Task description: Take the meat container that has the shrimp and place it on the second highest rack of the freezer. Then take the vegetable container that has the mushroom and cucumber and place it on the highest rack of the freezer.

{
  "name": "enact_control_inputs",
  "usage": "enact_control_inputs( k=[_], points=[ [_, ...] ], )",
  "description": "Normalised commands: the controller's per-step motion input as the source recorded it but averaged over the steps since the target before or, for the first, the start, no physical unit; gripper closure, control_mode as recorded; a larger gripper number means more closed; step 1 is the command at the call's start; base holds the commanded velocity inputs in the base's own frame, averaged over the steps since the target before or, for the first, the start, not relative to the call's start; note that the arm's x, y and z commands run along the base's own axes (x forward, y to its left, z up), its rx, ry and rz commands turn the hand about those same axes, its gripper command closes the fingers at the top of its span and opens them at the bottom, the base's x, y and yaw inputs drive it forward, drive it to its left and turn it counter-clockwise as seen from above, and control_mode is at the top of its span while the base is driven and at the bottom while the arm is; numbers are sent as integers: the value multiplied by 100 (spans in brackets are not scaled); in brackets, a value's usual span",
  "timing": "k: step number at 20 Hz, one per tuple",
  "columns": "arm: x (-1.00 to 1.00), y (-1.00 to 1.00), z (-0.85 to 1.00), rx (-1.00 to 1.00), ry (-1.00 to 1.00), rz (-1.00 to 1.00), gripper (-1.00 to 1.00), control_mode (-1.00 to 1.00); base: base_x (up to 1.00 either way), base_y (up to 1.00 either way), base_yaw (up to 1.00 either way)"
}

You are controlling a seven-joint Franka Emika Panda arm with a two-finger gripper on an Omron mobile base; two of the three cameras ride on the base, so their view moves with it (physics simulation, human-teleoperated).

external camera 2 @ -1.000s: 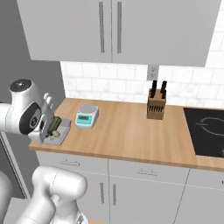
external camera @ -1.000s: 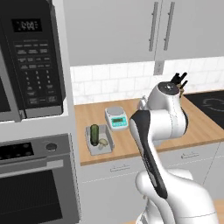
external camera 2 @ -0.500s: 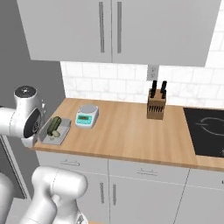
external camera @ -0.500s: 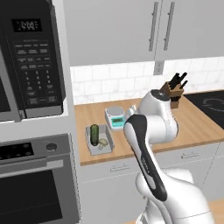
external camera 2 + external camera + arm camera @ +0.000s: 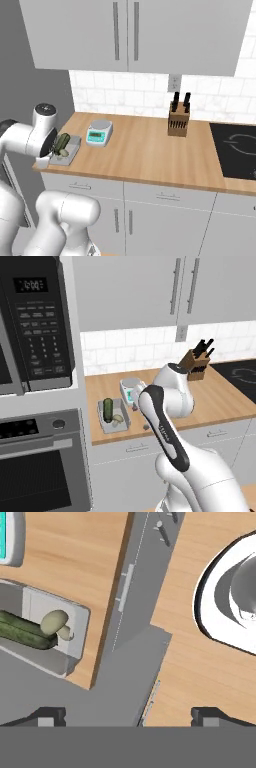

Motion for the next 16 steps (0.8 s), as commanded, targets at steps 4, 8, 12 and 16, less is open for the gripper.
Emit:
enact_control_inputs(
  k=[4,8,12,16],
  points=[
    [15,41,-16,-6,0,15,-100,-100,0,0,0],
    [3,8,-2,-3,-2,0,-100,-100,0,0,0],
    [3,0,-17,0,-4,0,-100,-100,0,0,0],
    [2,0,-24,0,0,0,-100,-100,0,0,0]
  ],
)
